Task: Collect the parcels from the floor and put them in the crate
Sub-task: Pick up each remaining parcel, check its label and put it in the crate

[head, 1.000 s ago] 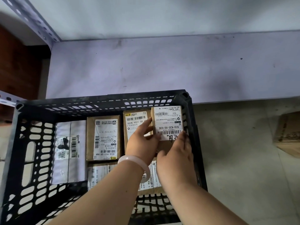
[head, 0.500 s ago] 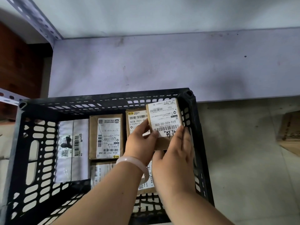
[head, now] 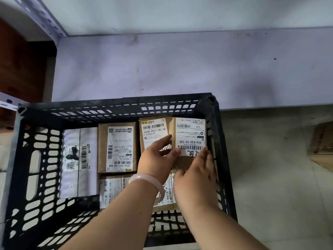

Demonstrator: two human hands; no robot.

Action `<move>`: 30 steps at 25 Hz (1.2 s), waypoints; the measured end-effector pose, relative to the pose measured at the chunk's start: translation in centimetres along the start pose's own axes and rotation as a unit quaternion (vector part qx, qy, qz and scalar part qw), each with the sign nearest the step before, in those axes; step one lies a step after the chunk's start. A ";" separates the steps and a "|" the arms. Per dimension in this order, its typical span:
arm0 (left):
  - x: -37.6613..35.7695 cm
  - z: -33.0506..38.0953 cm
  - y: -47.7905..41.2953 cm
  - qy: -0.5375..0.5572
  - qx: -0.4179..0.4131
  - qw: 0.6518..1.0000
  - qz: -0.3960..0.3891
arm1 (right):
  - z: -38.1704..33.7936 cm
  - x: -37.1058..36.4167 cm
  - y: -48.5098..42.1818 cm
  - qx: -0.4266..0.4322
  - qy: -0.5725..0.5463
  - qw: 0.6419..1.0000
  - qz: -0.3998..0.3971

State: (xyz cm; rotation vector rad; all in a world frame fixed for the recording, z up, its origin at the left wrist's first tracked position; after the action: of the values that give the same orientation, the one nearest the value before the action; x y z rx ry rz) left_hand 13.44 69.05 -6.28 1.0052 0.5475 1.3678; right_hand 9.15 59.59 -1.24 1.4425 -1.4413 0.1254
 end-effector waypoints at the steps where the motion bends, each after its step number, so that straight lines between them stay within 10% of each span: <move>1: 0.1 0.2 0.1 -0.019 -0.003 1.000 0.005 | 0.3 -0.1 -0.2 -0.001 -0.012 1.000 -0.001; 16: -0.9 -1.3 -0.7 0.056 0.089 0.988 -0.114 | -0.6 -0.7 0.7 0.076 0.074 0.994 0.019; 30: -1.2 -0.5 -0.4 -0.060 0.061 0.996 -0.004 | -0.3 -0.3 -1.8 0.088 0.178 0.978 -0.063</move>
State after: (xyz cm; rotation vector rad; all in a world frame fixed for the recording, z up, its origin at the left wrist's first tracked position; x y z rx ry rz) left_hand 13.01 68.08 -7.17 1.1745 0.5491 1.2695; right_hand 10.63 59.50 -2.39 1.5583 -1.0638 0.4199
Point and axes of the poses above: each hand's wrist, its own y-axis away from the middle knuckle, its own x-axis out of the back of the hand, z = x × y, the point moved 3 cm from there along -y, towards the middle knuckle, and after that the axes turned 14 degrees about x, right-handed, at the moved point
